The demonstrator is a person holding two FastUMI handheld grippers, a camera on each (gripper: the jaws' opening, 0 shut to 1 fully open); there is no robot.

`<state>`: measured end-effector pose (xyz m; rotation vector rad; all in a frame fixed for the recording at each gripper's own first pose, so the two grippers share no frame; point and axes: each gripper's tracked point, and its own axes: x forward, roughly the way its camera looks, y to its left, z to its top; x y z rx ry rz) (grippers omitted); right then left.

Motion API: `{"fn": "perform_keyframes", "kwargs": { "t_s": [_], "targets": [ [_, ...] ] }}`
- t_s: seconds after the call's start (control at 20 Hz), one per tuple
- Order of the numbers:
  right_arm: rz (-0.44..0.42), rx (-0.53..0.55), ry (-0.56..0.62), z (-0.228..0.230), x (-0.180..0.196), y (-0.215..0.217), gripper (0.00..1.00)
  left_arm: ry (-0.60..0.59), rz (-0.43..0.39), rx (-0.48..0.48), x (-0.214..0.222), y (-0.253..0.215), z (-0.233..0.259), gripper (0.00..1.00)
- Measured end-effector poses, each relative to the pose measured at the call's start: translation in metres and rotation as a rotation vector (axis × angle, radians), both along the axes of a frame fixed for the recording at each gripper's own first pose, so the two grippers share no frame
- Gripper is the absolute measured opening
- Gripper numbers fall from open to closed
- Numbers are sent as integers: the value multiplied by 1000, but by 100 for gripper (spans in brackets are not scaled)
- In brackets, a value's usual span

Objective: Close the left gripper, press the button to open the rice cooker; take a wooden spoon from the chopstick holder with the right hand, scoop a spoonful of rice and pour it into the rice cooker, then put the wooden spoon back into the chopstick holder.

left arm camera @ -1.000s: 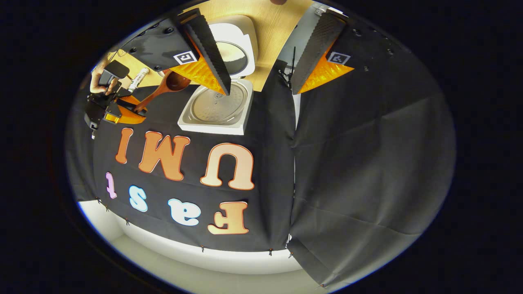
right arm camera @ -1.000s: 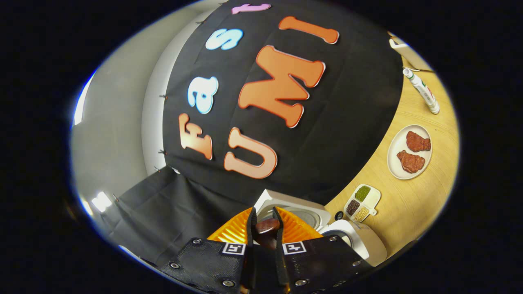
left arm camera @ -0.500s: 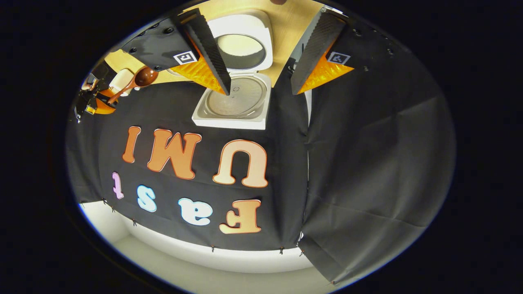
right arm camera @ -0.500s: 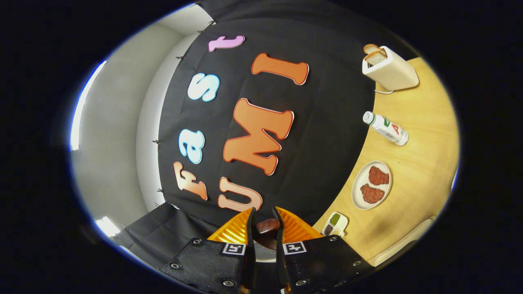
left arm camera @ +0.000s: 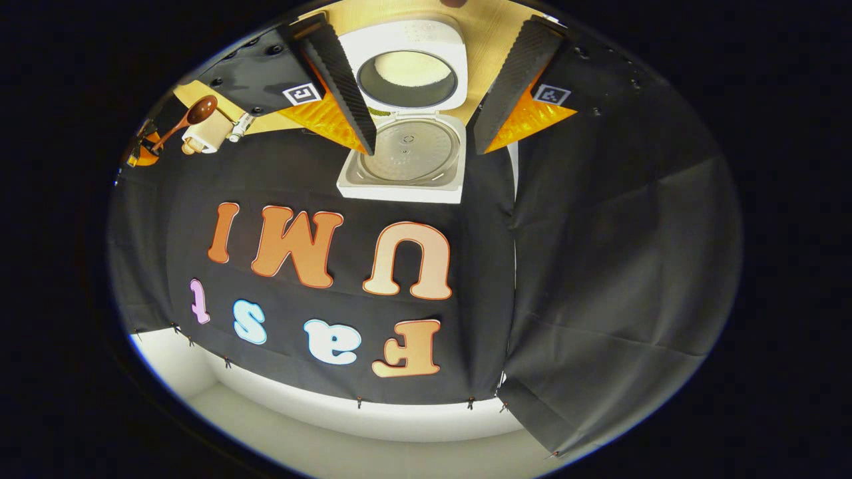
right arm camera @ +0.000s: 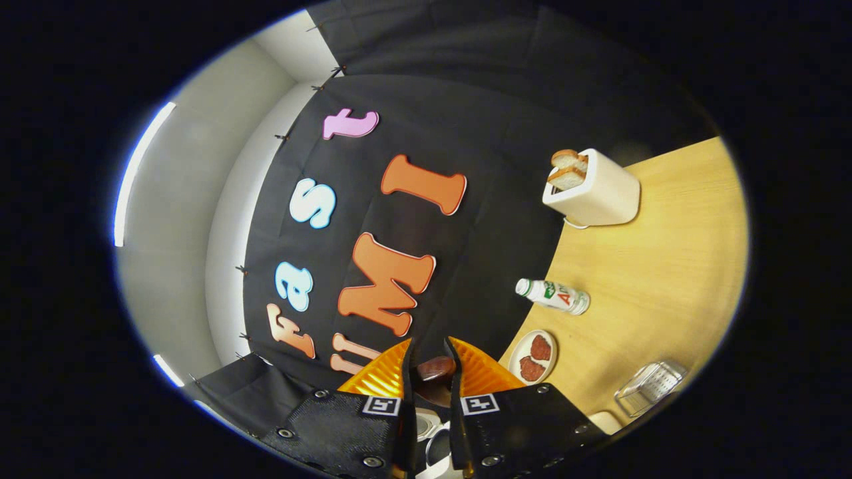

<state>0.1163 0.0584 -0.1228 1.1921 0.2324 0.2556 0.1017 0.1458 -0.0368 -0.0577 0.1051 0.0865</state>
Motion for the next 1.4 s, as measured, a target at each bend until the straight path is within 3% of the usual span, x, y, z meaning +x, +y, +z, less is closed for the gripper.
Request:
{"fn": "perform_keyframes", "kwargs": {
  "t_s": [0.45,0.7,0.75,0.8,1.1,1.4],
  "targets": [
    [-28,-93,124,-76,-33,-56,19,25,35,17,-11,-17,-10,99],
    [9,-192,161,-109,-35,-51,19,28,46,15,-15,-25,-11,99],
    [22,-209,164,-115,-34,-47,14,29,50,15,-16,-26,-11,99],
    [36,-218,168,-121,-33,-41,19,33,52,16,-17,-28,-12,99],
    [80,-336,190,-161,-30,-20,19,47,62,39,-24,-32,-13,99],
    [54,-329,227,-168,-24,-27,31,43,65,62,-29,-33,-6,99]
  ]
}}
